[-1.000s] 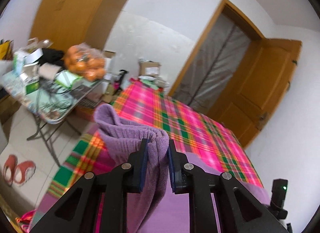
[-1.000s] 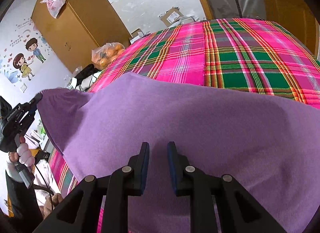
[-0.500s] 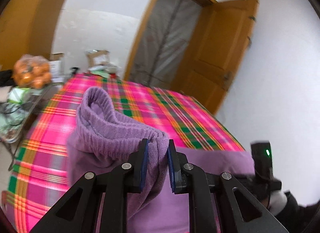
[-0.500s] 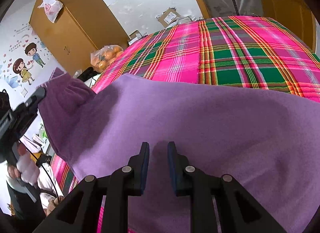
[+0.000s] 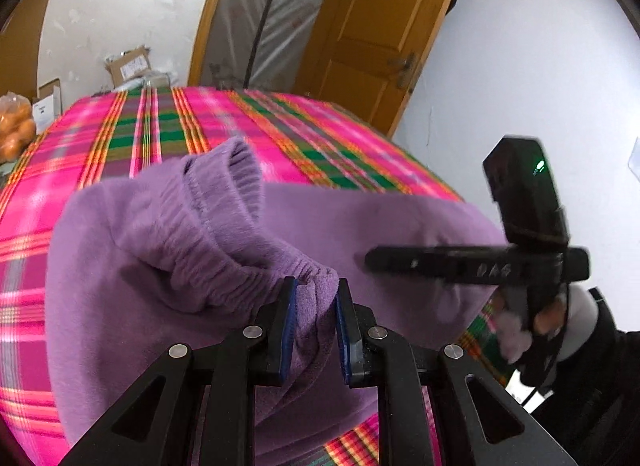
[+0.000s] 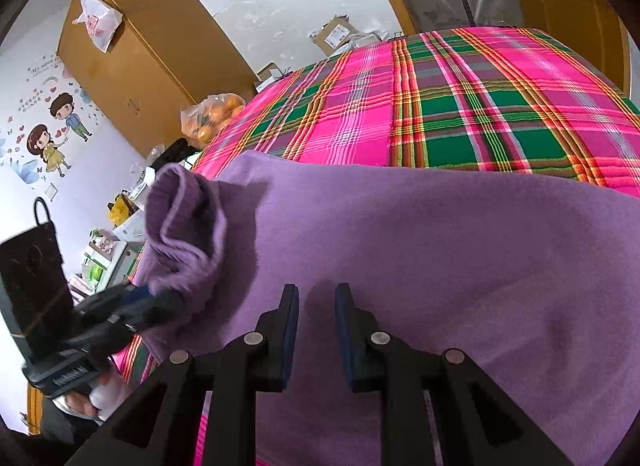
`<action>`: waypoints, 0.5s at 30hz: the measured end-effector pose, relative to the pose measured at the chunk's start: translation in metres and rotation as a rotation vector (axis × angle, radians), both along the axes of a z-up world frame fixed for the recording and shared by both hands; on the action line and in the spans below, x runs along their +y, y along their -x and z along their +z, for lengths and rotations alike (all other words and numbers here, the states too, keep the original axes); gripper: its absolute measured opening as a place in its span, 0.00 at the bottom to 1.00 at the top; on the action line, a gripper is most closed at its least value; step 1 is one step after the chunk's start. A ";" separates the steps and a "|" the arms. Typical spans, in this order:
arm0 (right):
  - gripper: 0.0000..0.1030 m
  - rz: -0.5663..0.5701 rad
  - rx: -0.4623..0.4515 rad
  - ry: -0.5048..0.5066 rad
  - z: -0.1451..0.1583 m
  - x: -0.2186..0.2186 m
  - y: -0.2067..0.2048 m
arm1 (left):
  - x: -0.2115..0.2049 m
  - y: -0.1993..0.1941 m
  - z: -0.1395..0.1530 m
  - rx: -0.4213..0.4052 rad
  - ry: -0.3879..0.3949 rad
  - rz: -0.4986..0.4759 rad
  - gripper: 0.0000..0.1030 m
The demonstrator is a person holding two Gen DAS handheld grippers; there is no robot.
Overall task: Fold clothes
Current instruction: 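Lift the waistband with the left gripper and fold it toward the right gripper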
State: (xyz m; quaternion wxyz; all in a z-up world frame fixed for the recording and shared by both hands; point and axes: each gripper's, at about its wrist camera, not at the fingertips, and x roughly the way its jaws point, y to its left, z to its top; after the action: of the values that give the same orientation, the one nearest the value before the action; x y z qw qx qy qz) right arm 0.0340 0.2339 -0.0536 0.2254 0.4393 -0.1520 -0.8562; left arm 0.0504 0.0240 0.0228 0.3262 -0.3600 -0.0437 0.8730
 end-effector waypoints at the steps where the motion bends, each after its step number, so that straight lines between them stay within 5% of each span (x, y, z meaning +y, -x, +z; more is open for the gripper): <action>1: 0.19 0.000 -0.001 0.003 0.000 0.000 0.000 | 0.000 -0.002 0.000 0.001 -0.003 -0.004 0.21; 8: 0.36 0.030 0.007 0.066 0.004 -0.001 0.001 | -0.017 -0.031 0.023 0.064 -0.087 0.002 0.30; 15: 0.48 0.152 0.008 0.119 0.007 -0.026 0.011 | -0.075 -0.030 0.021 0.060 -0.001 0.321 0.31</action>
State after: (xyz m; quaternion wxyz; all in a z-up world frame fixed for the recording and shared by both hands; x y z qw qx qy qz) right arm 0.0234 0.2080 -0.0463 0.3160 0.4317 -0.1681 -0.8279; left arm 0.0807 -0.0512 0.0435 0.1837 -0.3221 -0.0914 0.9242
